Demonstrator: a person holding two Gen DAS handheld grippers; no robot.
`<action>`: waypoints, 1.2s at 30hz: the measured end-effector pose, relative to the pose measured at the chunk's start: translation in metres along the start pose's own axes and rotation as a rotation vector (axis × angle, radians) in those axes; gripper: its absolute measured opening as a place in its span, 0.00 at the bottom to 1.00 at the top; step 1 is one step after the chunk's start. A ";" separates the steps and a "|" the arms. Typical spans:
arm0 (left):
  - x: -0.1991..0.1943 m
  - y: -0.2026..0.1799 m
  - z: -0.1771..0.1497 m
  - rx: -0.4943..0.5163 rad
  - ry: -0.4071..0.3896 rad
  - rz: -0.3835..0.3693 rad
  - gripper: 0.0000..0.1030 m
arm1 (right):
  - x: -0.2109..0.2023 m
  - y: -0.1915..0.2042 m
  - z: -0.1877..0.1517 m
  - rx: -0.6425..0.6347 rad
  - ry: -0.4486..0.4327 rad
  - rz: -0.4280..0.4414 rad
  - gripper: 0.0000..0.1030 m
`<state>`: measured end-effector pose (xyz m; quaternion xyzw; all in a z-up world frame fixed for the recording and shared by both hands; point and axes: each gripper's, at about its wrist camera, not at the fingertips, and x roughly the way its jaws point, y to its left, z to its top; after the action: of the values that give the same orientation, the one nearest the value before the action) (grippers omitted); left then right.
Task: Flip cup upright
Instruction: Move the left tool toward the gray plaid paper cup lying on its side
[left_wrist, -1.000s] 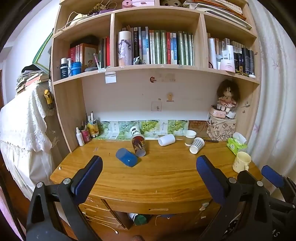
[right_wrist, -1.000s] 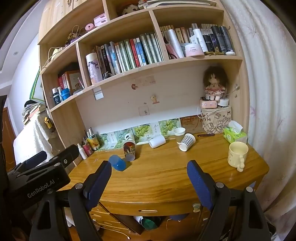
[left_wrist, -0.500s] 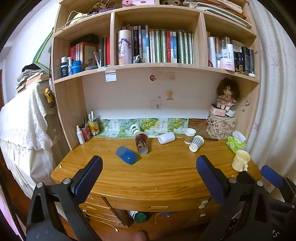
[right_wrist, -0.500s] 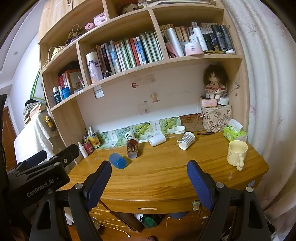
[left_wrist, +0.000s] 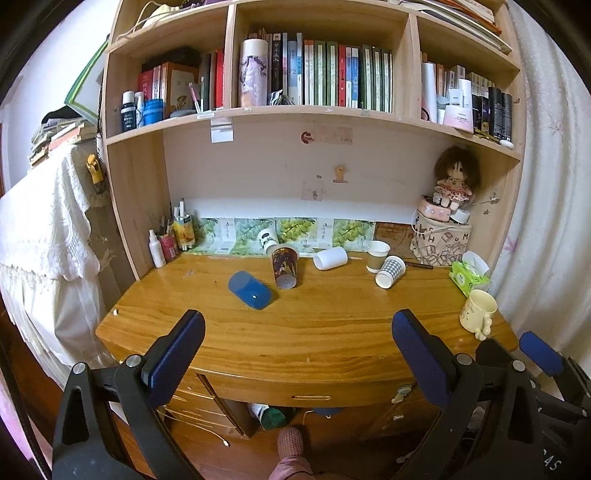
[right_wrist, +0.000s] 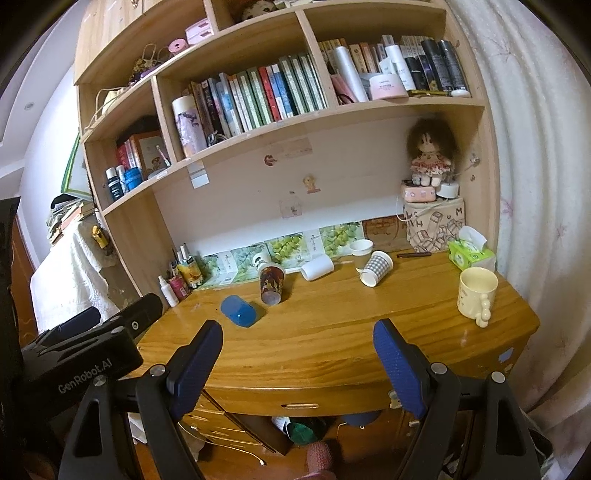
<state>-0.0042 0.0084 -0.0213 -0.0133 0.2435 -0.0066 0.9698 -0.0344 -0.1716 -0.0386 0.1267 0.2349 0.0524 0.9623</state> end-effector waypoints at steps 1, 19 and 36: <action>0.002 -0.001 0.000 -0.003 0.004 -0.005 0.99 | 0.000 -0.002 0.000 0.004 0.005 -0.006 0.82; 0.059 -0.027 0.005 0.018 0.158 -0.091 0.99 | 0.034 -0.058 0.007 0.160 0.089 -0.093 0.82; 0.170 -0.066 0.025 0.094 0.369 -0.096 0.99 | 0.140 -0.121 0.015 0.358 0.329 -0.115 0.82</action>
<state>0.1565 -0.0602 -0.0778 0.0216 0.4155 -0.0665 0.9069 0.1020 -0.2686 -0.1193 0.2715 0.4009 -0.0250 0.8746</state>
